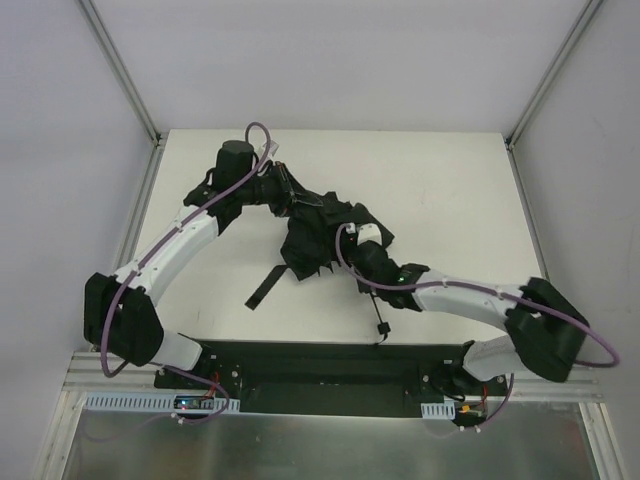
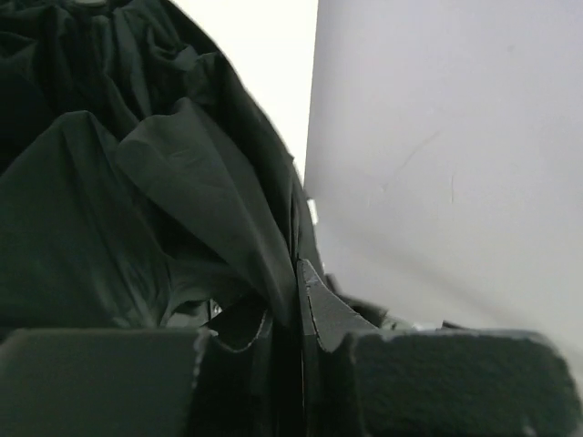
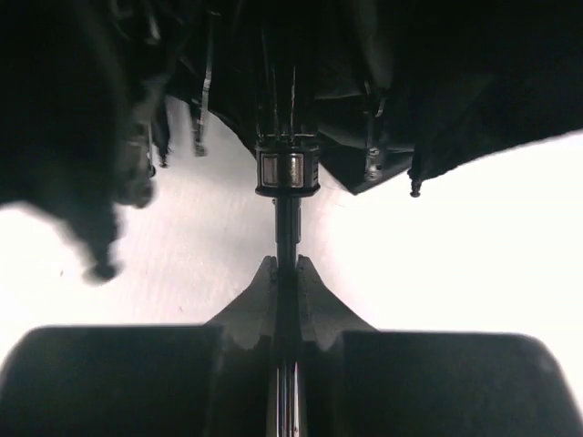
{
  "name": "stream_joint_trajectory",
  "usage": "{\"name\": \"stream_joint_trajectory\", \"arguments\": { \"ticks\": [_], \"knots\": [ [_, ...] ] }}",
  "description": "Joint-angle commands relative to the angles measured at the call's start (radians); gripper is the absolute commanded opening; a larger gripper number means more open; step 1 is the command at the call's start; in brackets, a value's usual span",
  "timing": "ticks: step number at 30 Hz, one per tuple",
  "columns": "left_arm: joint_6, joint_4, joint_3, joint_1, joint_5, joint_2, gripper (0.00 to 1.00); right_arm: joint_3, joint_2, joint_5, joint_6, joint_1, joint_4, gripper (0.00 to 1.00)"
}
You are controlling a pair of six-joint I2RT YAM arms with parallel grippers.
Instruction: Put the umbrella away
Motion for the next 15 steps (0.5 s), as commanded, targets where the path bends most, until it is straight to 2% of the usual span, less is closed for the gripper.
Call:
{"name": "stream_joint_trajectory", "arguments": {
  "ticks": [1,4,8,9,10,13,14,15],
  "knots": [
    [0.073,0.024,-0.039,-0.002,0.078,-0.136,0.08,-0.012,-0.293,-0.036,-0.175,-0.062,-0.028,0.00],
    [0.105,0.018,-0.064,-0.002,0.106,-0.202,0.27,0.049,-0.394,-0.100,-0.345,-0.125,-0.125,0.00],
    [0.187,-0.034,-0.028,-0.002,0.097,-0.281,0.60,0.167,-0.450,-0.139,-0.551,-0.190,-0.213,0.00],
    [0.218,-0.054,0.004,0.000,0.080,-0.298,0.72,0.198,-0.454,-0.144,-0.580,-0.207,-0.228,0.00],
    [0.232,-0.072,0.025,0.000,0.061,-0.308,0.76,0.233,-0.458,-0.142,-0.626,-0.218,-0.238,0.00],
    [0.133,-0.080,0.074,0.012,0.020,-0.328,0.85,0.322,-0.458,-0.147,-0.769,-0.221,-0.246,0.00],
    [0.070,-0.080,0.094,0.016,0.017,-0.318,0.98,0.348,-0.456,-0.151,-0.804,-0.221,-0.247,0.00],
    [0.013,-0.080,0.113,0.018,0.014,-0.310,0.99,0.370,-0.451,-0.153,-0.827,-0.224,-0.250,0.00]
  ]
}}
